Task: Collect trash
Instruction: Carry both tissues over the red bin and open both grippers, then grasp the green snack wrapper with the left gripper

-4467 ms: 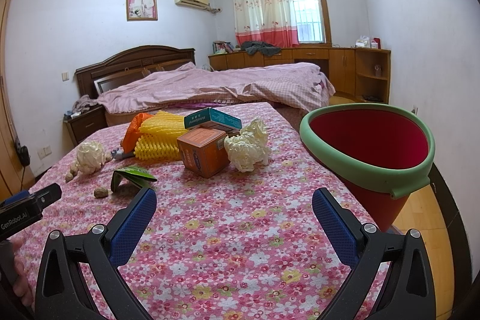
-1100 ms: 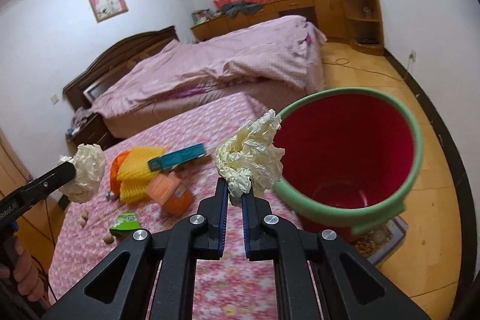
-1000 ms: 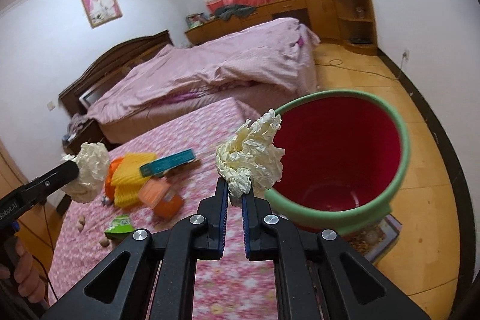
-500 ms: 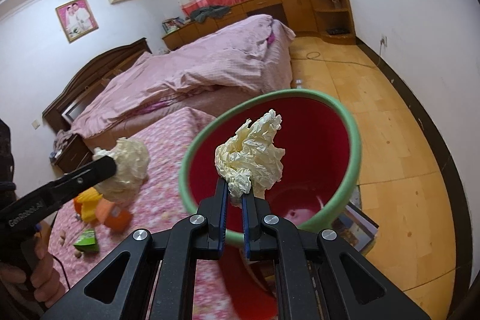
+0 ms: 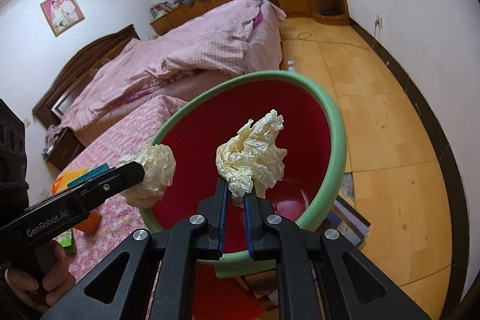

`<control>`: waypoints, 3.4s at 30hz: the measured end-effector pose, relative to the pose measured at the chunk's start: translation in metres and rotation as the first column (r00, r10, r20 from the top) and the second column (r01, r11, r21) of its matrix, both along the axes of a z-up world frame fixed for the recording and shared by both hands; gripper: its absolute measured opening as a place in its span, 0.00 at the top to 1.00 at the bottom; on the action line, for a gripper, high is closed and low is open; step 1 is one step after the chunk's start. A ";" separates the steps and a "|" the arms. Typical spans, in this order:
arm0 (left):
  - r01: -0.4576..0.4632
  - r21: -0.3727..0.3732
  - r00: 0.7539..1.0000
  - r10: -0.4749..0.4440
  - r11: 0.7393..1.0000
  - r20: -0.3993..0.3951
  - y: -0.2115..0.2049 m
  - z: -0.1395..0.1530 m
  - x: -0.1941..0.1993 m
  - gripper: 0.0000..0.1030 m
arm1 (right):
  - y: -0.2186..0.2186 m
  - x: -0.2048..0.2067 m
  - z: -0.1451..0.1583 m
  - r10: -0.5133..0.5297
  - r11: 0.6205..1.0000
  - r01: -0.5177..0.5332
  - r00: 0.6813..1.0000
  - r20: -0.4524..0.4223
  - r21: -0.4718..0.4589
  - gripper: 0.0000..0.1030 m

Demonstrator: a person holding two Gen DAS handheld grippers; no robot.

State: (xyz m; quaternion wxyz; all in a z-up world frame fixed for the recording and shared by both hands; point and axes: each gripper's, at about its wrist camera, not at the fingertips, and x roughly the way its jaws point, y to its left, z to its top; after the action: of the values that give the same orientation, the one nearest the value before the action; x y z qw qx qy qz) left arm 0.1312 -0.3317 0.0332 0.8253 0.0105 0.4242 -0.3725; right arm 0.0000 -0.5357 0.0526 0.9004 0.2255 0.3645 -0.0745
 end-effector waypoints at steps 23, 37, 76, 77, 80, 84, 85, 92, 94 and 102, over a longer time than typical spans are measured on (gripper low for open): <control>-0.147 0.027 0.987 0.145 0.989 0.071 0.067 0.026 -0.037 0.53 | 0.023 -0.025 0.022 0.020 1.000 -0.022 0.995 0.095 0.017 0.63; -0.300 0.030 0.951 0.297 0.954 0.085 0.155 0.029 -0.052 0.53 | 0.072 -0.039 0.036 0.090 0.996 -0.092 0.986 0.139 0.010 0.57; -0.509 0.172 0.855 0.518 0.843 -0.011 0.238 -0.051 -0.019 0.41 | 0.132 -0.033 0.026 0.175 0.984 -0.175 0.982 0.067 0.000 0.53; -0.504 0.182 0.858 0.513 0.844 -0.003 0.235 -0.052 -0.019 0.39 | 0.132 -0.032 0.025 0.176 0.984 -0.176 0.982 0.065 0.002 0.53; -0.485 0.231 0.871 0.489 0.844 0.044 0.221 -0.056 -0.020 0.36 | 0.133 -0.032 0.024 0.180 0.983 -0.181 0.982 0.062 0.006 0.53; -0.483 0.247 0.875 0.475 0.840 0.095 0.213 -0.058 -0.025 0.39 | 0.136 -0.031 0.023 0.190 0.982 -0.191 0.980 0.059 0.006 0.53; -0.483 0.242 0.875 0.475 0.842 0.095 0.214 -0.058 -0.025 0.43 | 0.137 -0.031 0.023 0.192 0.981 -0.193 0.980 0.058 0.005 0.53; -0.474 0.230 0.880 0.463 0.850 0.104 0.219 -0.057 -0.037 0.60 | 0.143 -0.027 0.024 0.210 0.978 -0.211 0.976 0.055 0.001 0.53; -0.469 0.215 0.883 0.460 0.857 0.095 0.222 -0.054 -0.038 0.62 | 0.146 -0.026 0.024 0.220 0.975 -0.220 0.974 0.053 -0.003 0.53; -0.486 0.117 0.873 0.473 0.866 0.120 0.245 -0.025 -0.040 0.63 | 0.160 -0.011 0.024 0.270 0.963 -0.270 0.962 0.041 -0.022 0.53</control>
State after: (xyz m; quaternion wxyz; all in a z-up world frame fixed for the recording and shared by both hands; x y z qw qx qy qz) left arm 0.0910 -0.0870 0.0086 0.9067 -0.0195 0.4028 -0.1234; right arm -0.0113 -0.3759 0.0761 0.9117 0.1681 0.3715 0.0509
